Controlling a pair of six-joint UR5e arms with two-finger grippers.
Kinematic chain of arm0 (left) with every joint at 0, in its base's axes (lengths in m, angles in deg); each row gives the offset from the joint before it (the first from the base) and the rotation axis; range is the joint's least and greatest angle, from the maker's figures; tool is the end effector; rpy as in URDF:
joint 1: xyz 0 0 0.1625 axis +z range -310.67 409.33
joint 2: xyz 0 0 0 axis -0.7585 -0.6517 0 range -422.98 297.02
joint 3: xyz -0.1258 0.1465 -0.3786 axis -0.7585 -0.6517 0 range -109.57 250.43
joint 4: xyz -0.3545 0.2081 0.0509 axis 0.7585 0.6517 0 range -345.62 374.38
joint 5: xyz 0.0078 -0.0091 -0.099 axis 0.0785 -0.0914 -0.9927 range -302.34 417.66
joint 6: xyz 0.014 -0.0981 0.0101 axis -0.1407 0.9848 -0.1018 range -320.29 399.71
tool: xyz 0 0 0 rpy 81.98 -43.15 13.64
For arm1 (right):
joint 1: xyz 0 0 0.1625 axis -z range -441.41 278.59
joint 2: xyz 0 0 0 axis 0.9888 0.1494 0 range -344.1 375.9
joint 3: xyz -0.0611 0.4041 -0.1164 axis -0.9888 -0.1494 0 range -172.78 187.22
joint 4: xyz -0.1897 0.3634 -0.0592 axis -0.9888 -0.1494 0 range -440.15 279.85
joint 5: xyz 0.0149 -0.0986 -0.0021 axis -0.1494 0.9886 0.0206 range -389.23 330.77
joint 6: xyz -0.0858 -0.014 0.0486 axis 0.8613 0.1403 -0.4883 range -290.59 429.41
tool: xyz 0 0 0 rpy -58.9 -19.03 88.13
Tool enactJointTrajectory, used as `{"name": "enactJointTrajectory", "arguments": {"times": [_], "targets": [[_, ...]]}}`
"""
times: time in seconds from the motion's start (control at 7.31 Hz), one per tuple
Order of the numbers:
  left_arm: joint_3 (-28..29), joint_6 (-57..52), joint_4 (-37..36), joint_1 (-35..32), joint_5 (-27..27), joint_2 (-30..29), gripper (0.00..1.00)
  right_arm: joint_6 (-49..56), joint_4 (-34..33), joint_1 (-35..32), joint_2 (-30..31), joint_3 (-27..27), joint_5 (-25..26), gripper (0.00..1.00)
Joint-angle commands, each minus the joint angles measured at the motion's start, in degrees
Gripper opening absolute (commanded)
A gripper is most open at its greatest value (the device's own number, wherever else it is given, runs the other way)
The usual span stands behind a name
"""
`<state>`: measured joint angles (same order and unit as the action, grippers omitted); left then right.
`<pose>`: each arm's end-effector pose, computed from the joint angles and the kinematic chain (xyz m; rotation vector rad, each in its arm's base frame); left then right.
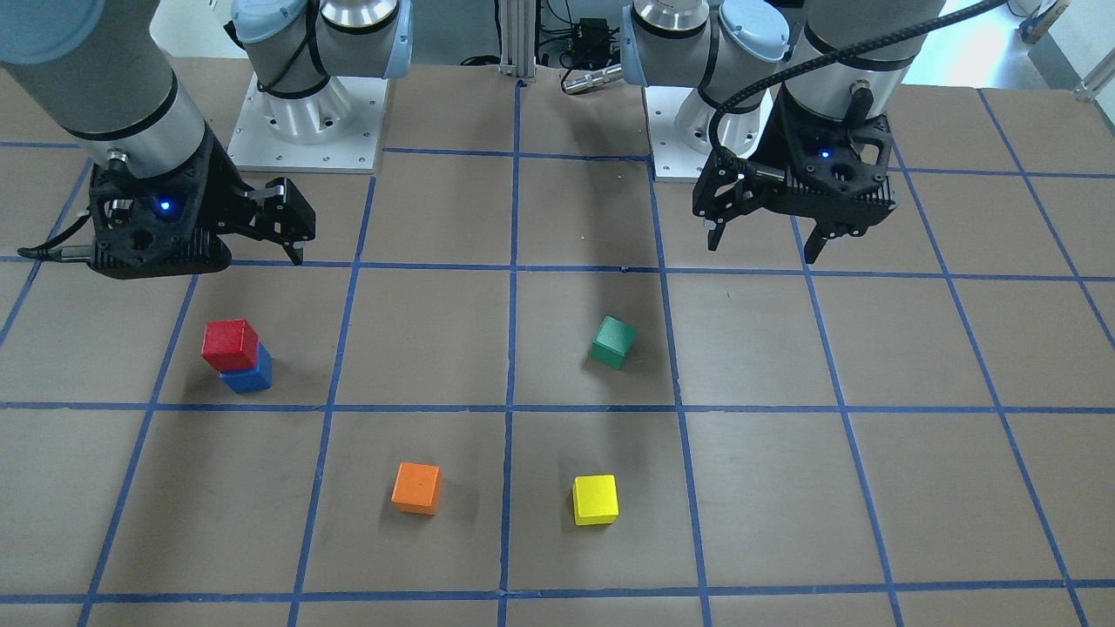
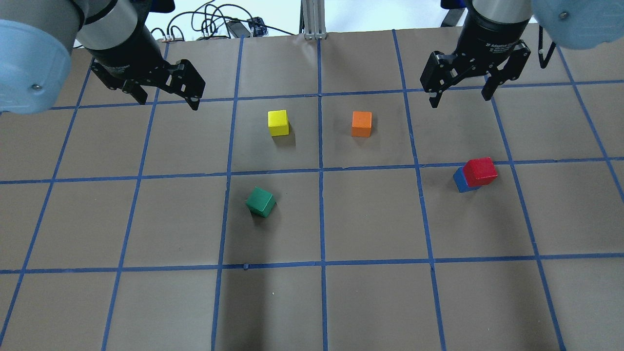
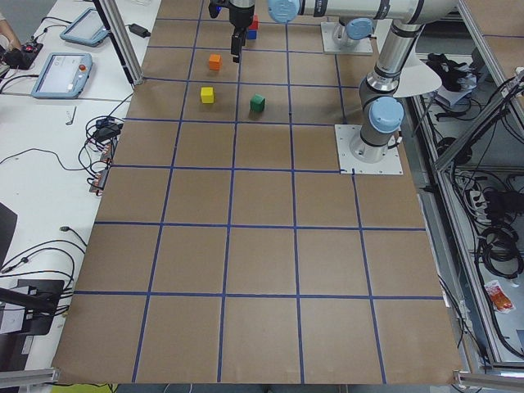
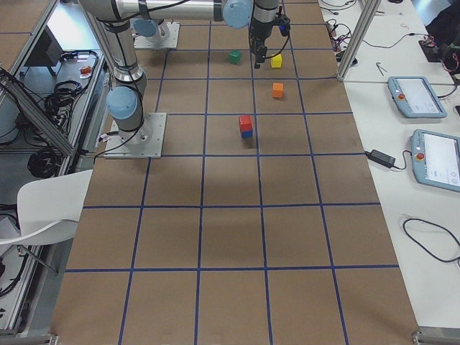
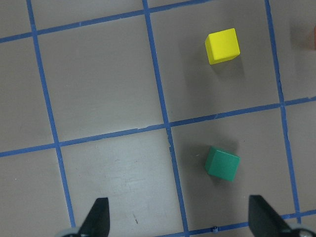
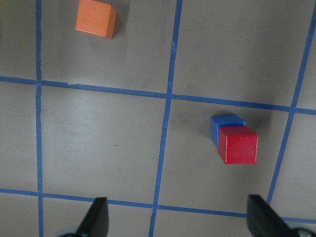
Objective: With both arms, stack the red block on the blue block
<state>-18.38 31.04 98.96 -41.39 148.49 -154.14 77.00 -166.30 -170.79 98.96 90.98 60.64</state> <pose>-0.1382 -0.5079 0.4978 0.2543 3.1067 -0.1462 0.1278 -0.5364 0.4724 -0.1901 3.1255 0.1236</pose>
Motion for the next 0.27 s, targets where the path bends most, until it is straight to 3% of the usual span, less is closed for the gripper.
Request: {"name": "enactJointTrajectory", "arguments": {"times": [0.0, 0.14], "targets": [[-0.2, 0.2, -0.1, 0.0, 0.1, 0.0, 1.0, 0.0, -0.1, -0.3, 0.9, 1.5, -0.1, 1.0], [-0.2, 0.1, -0.2, 0.0, 0.1, 0.1, 1.0, 0.1, -0.2, -0.3, 1.4, 2.4, 0.2, 1.0]]}}
